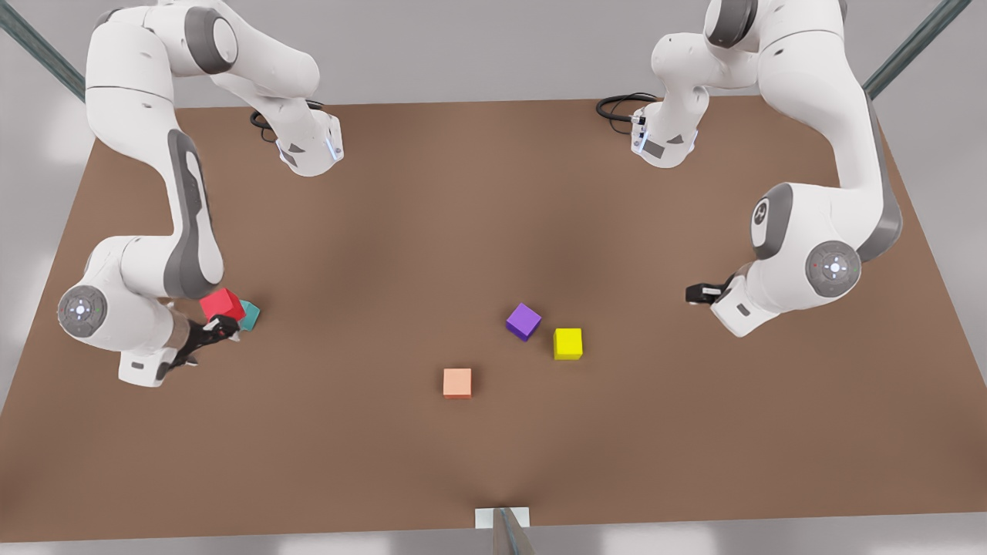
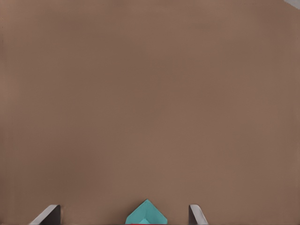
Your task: Pick up red wooden cube and pass to hand red wooden cube and place in blue wooden cube
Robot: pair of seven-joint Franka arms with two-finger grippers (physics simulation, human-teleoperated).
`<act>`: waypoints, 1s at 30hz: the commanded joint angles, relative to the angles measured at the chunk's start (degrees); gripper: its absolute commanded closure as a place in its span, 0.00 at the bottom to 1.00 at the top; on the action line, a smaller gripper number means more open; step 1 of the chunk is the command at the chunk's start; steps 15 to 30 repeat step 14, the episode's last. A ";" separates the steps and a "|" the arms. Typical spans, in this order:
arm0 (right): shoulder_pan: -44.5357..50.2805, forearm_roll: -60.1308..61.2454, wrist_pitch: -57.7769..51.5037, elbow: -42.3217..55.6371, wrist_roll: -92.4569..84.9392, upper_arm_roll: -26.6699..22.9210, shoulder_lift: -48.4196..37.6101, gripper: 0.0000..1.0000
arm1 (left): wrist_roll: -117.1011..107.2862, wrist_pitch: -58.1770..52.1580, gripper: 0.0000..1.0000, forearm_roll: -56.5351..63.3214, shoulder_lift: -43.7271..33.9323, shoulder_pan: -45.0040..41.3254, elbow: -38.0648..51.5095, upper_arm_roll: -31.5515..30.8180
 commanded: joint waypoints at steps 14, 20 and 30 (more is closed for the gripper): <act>0.31 2.26 -20.72 -9.16 40.04 -1.04 -24.64 0.00 | 0.13 -13.58 0.00 -1.85 -0.55 1.10 4.61 -0.03; 0.31 2.26 -20.72 -9.16 40.04 -1.04 -24.64 0.00 | 0.13 -13.58 0.00 -1.85 -0.55 1.10 4.61 -0.03; 0.31 2.26 -20.72 -9.16 40.04 -1.04 -24.64 0.00 | 0.13 -13.58 0.00 -1.85 -0.55 1.10 4.61 -0.03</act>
